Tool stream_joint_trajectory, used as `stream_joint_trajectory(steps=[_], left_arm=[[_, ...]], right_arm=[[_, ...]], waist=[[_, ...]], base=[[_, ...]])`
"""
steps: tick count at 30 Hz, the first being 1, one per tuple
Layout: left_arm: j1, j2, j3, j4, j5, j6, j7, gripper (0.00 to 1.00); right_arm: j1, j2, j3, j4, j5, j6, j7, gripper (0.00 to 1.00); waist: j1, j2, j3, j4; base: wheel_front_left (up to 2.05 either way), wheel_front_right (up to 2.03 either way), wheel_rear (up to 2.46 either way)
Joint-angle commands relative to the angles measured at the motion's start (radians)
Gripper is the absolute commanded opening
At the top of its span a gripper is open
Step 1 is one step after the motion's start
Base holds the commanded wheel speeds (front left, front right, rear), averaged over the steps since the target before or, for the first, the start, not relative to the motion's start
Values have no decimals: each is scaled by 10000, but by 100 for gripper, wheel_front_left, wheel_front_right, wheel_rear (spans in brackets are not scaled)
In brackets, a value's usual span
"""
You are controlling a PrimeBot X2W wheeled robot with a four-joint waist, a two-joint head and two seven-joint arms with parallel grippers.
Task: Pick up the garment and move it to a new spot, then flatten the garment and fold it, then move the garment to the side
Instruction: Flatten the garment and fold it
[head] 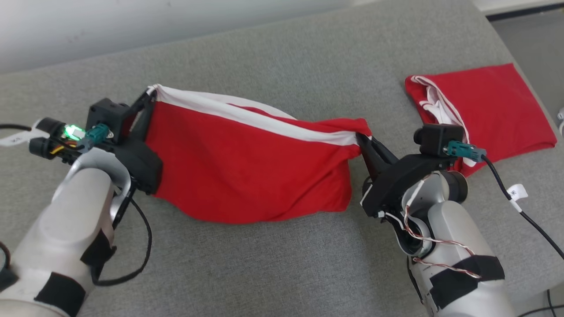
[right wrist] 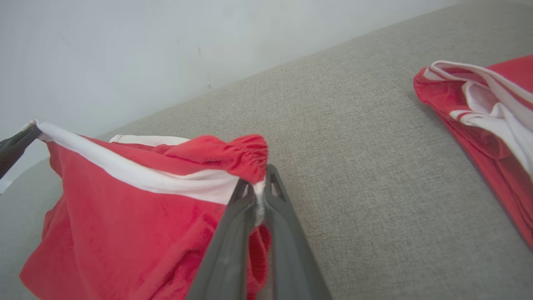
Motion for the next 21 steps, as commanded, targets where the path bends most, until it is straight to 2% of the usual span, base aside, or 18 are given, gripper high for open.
stream_joint_trajectory(steps=[1, 10, 11, 12, 13, 18, 21], left_arm=[[-167, 18, -43, 195, 83, 80, -85, 0], [-1161, -128, -325, 1630, 636, 719, -195, 0], [-1227, -157, -323, 1789, 647, 781, -148, 0], [-1290, -197, -323, 1978, 643, 834, -74, 56], [-1342, -240, -341, 2119, 633, 858, -72, 100], [-1445, -428, -381, 2679, 559, 803, -274, 100], [-1255, -482, -340, 2821, 439, 776, -340, 100]], right_arm=[[-159, 13, 81, 94, 119, 1, -96, 0], [-888, 11, 618, 1167, 498, 1, -676, 0], [-934, 11, 652, 1267, 534, 1, -729, 13], [-971, 11, 713, 1389, 682, 1, -734, 69], [-1013, 11, 714, 1471, 763, 1, -807, 100], [-1009, 9, 917, 1704, 1401, 1, -1020, 100], [-865, 13, 832, 1619, 1281, 1, -969, 100]], waist=[[-3, -2, 358, -163], [-3, -2, 625, -131], [-3, -2, 639, -122], [-3, -2, 645, -108], [-3, -2, 641, -97], [-3, -2, 365, -14], [-3, -2, 158, 44]], base=[[0, 0, 0], [0, 0, 0], [0, 0, 0], [0, 0, 0], [0, 0, 0], [0, 0, 0], [0, 0, 0]])
